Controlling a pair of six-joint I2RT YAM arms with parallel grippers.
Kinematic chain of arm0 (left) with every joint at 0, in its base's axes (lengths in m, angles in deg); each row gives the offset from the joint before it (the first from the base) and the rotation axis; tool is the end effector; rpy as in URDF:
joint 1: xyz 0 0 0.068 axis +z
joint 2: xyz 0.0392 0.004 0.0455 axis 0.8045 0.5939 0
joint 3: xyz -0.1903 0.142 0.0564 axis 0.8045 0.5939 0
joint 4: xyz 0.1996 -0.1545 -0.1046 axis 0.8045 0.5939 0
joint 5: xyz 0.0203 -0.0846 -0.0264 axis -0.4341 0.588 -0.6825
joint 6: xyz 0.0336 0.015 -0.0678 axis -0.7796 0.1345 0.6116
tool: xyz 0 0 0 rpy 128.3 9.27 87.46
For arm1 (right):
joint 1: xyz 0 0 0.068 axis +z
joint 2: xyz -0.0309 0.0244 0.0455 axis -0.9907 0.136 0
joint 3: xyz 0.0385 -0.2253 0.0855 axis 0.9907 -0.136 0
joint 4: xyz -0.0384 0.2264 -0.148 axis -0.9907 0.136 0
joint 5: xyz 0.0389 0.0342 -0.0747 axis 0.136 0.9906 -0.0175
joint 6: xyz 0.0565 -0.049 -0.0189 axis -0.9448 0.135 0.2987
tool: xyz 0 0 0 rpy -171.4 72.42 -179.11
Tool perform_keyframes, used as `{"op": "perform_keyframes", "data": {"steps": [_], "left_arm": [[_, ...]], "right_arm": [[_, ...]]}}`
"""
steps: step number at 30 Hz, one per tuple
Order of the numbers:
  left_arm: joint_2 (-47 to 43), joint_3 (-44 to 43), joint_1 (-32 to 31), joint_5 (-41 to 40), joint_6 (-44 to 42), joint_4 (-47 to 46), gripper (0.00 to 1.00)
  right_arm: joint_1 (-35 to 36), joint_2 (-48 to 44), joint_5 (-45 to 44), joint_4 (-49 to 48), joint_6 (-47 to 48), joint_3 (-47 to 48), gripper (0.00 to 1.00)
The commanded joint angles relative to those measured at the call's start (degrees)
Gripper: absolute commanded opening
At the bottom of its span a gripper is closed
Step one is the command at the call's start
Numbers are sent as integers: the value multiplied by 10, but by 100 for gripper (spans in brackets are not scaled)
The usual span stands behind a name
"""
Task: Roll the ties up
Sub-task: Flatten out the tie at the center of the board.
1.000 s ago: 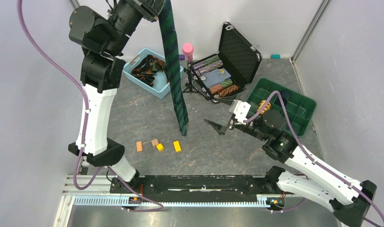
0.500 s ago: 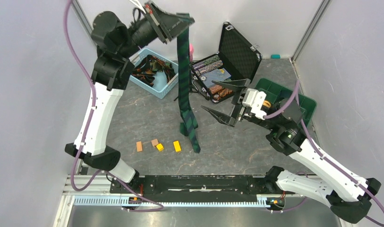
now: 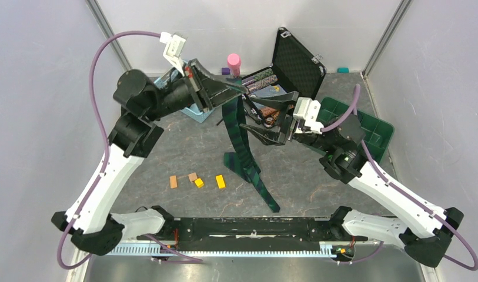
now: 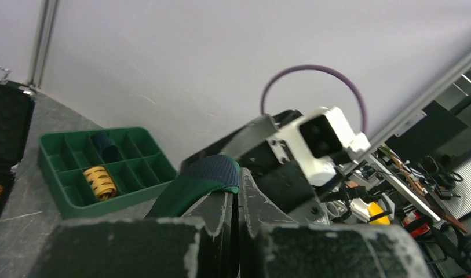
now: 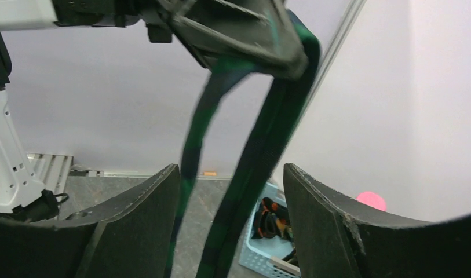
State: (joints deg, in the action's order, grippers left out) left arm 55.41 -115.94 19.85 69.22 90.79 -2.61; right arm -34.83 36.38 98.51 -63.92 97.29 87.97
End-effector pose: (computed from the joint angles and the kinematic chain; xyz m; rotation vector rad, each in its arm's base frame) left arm 0.2032 -0.1820 0.5280 0.4894 1.4362 -1.5048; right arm 0.1607 0.2169 0.4465 -0.9121 0.8263 0.8443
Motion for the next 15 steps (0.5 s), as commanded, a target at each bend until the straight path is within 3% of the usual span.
{"op": "perform_keyframes", "data": {"steps": [1, 7, 15], "left_arm": [[-43, 52, -16, -16, -6, -76, 2], [-71, 117, -21, -37, -8, -147, 2], [-71, 142, -21, -46, -6, -179, 2]], "right_arm": [[-1, 10, 9, -60, -69, 16, 70], [0, 17, 37, -125, -160, -1, 63], [-1, 19, 59, -146, -199, -8, 59]]}}
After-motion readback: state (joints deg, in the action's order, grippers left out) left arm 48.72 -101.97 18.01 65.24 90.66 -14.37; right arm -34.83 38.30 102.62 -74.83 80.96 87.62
